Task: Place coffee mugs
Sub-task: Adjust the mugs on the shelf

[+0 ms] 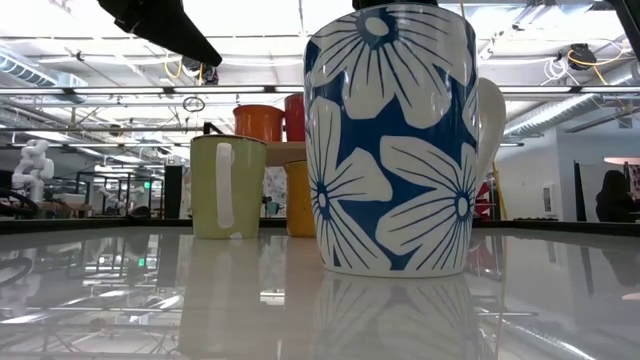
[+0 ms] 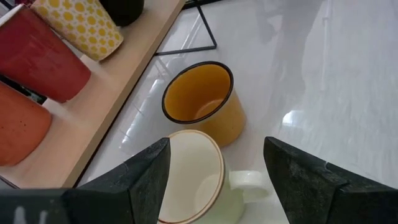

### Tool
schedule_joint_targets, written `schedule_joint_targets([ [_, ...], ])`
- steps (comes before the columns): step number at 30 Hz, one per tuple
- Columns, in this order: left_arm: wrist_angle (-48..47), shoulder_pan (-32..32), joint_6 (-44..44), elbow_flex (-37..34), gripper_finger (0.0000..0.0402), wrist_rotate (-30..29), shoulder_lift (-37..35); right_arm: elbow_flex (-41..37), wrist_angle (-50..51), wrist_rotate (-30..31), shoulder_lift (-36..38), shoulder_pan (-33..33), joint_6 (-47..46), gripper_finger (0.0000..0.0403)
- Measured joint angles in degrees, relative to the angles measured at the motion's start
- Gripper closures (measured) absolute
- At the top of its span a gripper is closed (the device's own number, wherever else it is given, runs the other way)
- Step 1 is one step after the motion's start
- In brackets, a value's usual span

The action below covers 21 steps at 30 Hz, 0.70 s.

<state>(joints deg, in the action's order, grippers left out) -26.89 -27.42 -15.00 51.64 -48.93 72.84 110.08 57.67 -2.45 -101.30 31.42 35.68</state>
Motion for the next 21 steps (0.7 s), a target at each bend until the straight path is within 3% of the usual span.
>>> schedule_joint_targets([
  [5, 0.0, 0.0, 0.0, 0.0, 0.0140, 0.0, 0.0, 0.0, -0.9, 2.6, 0.0, 0.0, 0.5, 0.0329],
  [21, 0.0, 0.0, 0.0, 0.0, 0.0140, 0.0, 0.0, 0.0, -1.2, 2.6, 0.0, -2.0, 0.0, 0.0280],
])
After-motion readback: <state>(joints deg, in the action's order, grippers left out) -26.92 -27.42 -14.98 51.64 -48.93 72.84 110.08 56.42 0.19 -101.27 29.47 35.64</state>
